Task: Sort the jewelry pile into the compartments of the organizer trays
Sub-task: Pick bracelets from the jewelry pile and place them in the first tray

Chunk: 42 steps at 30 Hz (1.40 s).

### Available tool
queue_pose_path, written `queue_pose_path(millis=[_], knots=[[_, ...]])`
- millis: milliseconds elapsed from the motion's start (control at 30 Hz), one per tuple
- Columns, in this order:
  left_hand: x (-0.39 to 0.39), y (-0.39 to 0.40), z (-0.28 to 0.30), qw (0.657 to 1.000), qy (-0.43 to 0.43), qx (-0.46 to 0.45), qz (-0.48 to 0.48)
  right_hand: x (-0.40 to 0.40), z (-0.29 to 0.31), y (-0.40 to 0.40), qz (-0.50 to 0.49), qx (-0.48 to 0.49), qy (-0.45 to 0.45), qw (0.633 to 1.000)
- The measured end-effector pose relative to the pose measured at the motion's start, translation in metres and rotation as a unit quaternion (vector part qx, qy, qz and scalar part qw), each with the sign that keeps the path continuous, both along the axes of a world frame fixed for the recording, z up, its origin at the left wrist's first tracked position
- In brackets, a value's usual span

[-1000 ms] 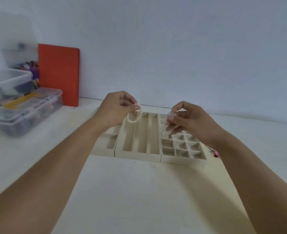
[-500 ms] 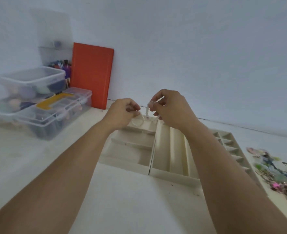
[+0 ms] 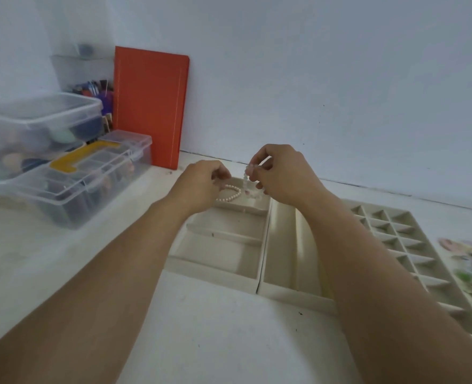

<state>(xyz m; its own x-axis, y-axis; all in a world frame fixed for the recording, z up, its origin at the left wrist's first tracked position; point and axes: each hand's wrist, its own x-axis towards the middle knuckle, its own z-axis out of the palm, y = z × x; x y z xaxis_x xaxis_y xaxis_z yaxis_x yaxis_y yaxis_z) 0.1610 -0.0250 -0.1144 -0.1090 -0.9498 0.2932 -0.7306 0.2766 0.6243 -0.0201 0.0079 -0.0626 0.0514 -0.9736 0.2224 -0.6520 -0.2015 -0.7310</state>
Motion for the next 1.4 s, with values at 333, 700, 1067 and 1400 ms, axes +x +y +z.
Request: queue_pose_path(millis=[333, 700, 1067, 1400], knots=[[-0.002, 0.018, 0.027, 0.988, -0.090, 0.116, -0.049, -0.008, 0.001, 0.002, -0.014, -0.003, 0.003, 1.000], [0.000, 0.019, 0.017, 0.983, -0.156, 0.097, -0.007, -0.007, -0.008, -0.003, -0.014, 0.017, -0.001, 1.000], [-0.002, 0.016, 0.013, 0.987, -0.125, 0.100, 0.009, -0.006, -0.017, -0.007, -0.002, 0.042, -0.013, 0.999], [-0.007, 0.015, 0.009, 0.978, -0.147, 0.148, -0.006, -0.009, -0.025, -0.010, -0.006, 0.066, -0.001, 0.998]])
